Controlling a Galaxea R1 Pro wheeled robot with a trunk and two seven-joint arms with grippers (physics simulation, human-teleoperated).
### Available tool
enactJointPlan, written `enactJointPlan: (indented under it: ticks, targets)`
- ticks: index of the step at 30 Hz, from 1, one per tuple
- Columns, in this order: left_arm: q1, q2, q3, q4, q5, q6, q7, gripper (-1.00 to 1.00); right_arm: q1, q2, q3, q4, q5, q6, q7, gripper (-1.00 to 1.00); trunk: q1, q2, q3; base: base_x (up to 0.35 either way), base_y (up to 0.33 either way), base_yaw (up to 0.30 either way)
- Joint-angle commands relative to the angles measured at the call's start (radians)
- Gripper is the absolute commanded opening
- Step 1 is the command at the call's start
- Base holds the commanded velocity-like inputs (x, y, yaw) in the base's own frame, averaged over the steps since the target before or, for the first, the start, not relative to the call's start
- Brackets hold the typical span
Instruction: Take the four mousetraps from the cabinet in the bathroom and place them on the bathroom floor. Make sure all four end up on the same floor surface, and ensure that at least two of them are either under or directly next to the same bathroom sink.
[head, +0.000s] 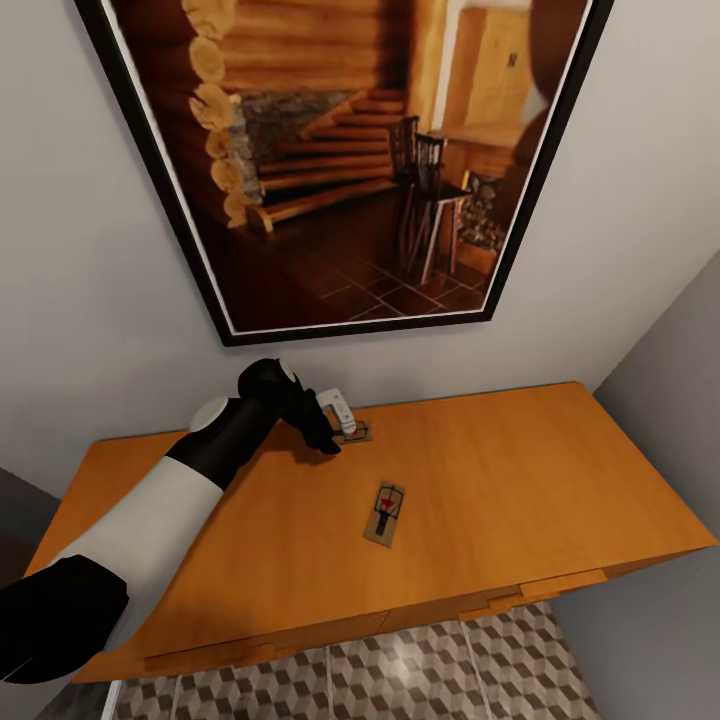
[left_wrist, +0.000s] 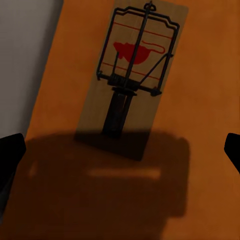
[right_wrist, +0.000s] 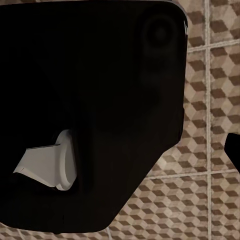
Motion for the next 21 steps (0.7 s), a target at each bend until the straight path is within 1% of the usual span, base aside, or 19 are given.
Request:
enactJointPlan:
  ticks: [1, 21]
  targets:
    - [-0.001, 0.000, 0.000, -0.001, -0.008, 0.007, -0.008, 1.00, -0.001, 0.000, 0.005, 0.002, -0.011, -0.004, 0.005, 1.00, 0.001, -0.002, -0.002, 0.000, 0.000, 0.000]
    - [-0.001, 0.000, 0.000, -0.001, -0.008, 0.007, -0.008, 1.00, -0.001, 0.000, 0.005, 0.002, -0.011, -0.004, 0.005, 1.00, 0.001, -0.002, -0.004, 0.000, 0.000, 0.000]
